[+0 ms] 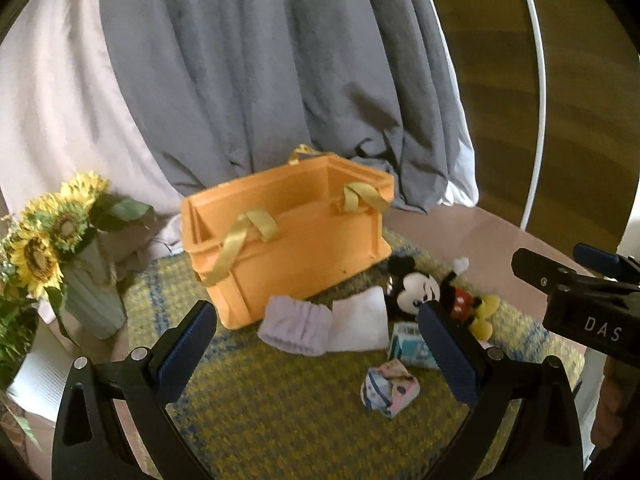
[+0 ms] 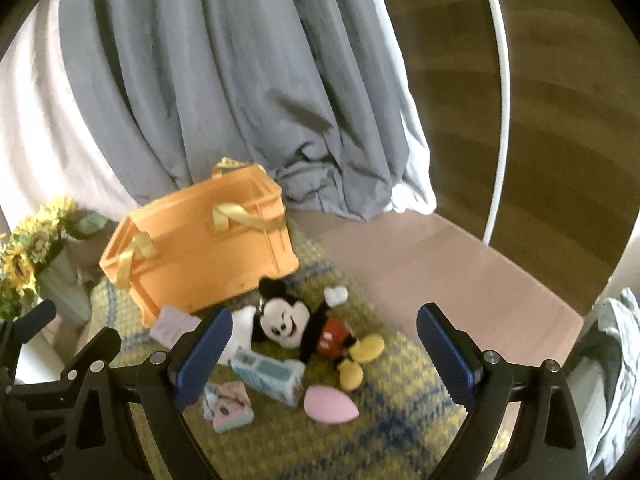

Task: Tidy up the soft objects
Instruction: 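Move both tools back down toward the remaining toys on the cloth, then grasp the printed pouch with the left tool while the right tool grasps the pink sponge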

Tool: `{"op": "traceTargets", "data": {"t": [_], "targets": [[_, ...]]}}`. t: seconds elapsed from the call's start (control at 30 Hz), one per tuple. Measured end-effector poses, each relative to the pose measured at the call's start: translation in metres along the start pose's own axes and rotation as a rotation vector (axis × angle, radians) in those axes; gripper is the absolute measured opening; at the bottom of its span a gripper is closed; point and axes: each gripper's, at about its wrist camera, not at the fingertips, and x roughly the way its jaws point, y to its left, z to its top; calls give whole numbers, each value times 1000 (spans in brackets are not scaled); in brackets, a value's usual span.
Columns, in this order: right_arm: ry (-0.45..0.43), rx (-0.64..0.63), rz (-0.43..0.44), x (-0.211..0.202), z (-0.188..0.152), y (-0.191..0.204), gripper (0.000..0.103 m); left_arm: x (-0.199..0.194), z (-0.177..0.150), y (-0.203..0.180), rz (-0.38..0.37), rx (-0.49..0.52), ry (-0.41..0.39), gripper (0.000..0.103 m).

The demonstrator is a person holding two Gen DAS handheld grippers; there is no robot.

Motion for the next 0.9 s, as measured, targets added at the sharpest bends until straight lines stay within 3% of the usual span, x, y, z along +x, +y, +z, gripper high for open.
{"op": "traceTargets", "data": {"t": [0.77,0.9], "targets": [[221,35,-45,57,-72,-14,93,60,-64,-28,-124,102,164,102],[243,27,-43,65,-77,-14,89,72,-71,-33,-146,102,194,102]]}}
